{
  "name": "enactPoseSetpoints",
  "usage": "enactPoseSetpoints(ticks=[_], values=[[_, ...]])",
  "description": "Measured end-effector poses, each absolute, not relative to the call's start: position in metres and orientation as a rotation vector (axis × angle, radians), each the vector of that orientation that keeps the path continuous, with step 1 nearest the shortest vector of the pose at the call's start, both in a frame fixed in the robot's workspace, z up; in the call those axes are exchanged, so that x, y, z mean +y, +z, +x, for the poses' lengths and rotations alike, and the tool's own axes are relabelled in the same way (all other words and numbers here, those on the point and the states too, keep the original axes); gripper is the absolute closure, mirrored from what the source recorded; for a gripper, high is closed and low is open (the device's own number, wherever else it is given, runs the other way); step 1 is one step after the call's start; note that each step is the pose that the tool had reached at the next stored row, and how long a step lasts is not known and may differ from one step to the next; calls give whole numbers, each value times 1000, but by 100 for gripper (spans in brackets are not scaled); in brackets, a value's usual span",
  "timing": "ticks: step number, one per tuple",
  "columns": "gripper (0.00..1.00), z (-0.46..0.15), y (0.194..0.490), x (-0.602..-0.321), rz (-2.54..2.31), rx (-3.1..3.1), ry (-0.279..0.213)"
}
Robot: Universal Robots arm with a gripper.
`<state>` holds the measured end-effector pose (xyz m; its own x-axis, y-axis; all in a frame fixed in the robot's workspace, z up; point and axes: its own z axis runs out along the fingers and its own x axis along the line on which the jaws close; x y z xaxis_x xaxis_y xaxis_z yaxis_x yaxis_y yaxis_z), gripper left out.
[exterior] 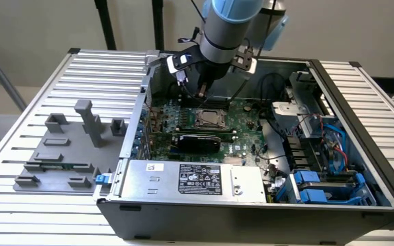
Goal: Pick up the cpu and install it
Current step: 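Install the first cpu locking lever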
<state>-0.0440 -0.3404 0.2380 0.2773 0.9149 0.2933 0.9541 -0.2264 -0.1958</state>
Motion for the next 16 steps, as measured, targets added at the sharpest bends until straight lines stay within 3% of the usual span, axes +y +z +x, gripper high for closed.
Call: enactPoseSetpoints(ticks=[16], values=[[89,-46,209,-334,-2234,-1710,-151]])
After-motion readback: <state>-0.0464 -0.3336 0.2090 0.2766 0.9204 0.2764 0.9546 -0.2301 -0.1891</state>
